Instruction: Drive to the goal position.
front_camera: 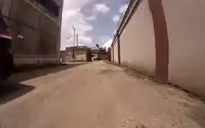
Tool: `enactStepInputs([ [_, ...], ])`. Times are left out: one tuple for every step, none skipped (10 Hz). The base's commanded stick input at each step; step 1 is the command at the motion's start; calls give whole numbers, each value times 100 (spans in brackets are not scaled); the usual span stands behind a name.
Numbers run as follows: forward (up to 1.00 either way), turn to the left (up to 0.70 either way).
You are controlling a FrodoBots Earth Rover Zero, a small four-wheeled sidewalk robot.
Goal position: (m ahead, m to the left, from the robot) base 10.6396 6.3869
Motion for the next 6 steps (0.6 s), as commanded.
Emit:
enactStepInputs([
  [85,0],
  [85,0],
  [85,0],
  [85,0],
  [85,0],
  [85,0],
])
